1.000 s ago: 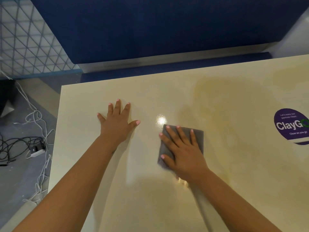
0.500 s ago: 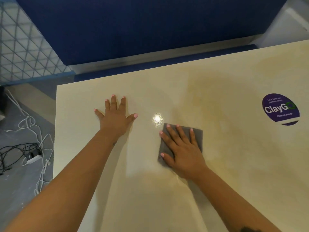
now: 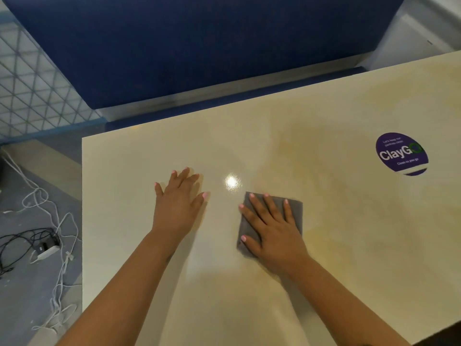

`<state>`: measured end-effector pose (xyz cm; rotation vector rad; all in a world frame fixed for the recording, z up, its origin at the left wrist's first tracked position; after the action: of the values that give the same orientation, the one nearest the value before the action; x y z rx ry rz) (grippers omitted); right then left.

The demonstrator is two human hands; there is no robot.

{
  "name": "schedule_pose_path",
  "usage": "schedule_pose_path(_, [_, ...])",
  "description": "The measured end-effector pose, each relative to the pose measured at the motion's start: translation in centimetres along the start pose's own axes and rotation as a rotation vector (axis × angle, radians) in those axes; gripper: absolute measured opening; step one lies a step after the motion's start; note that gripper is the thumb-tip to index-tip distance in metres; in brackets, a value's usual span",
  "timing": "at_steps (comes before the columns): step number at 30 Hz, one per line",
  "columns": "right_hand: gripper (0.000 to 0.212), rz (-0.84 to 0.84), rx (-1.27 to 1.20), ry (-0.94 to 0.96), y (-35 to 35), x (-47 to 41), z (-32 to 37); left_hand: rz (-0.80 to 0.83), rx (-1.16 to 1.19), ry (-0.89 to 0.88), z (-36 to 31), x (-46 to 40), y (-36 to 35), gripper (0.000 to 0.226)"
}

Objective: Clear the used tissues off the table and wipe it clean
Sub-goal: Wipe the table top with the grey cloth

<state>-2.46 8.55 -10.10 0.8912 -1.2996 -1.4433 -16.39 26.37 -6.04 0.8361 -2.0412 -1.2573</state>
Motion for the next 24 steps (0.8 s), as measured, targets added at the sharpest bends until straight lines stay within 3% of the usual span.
schedule_pose_path(6, [0.066, 0.040, -0.039, -0.221, 0.6, -3.4, 0.7, -0.125, 0.154, -0.043, -0.2, 2.5, -0.6, 0.030])
schedule_pose_path(10, [0.064, 0.002, -0.063, -0.087, -0.1, -1.2, 4.4, -0.131, 0.205, -0.076, -0.7, 3.7, -1.2, 0.033])
schedule_pose_path(13, [0.065, 0.004, -0.032, -0.019, -0.6, 2.6, 3.5, -0.127, 0.223, -0.097, -0.9, 4.3, -1.2, 0.037])
schedule_pose_path(20, [0.064, 0.016, -0.009, -0.281, 0.4, 1.2, 0.1, -0.105, 0.204, -0.134, -0.5, 5.7, -1.7, 0.036])
schedule_pose_path(24, [0.065, 0.008, -0.053, -0.206, -0.2, 1.1, 3.9, -0.096, 0.189, -0.149, -0.8, 6.4, -2.3, 0.041])
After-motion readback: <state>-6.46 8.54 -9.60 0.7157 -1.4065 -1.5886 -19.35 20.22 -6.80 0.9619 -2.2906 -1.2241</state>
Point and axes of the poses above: each hand's wrist, its own x-axis away from the middle knuckle, its own y-axis out of the back of the hand, z = x × y, the point moved 3 cm from there along -x, towards the middle knuckle, and after that the axes turned 2 degrees about z, right-handed, at the moved point
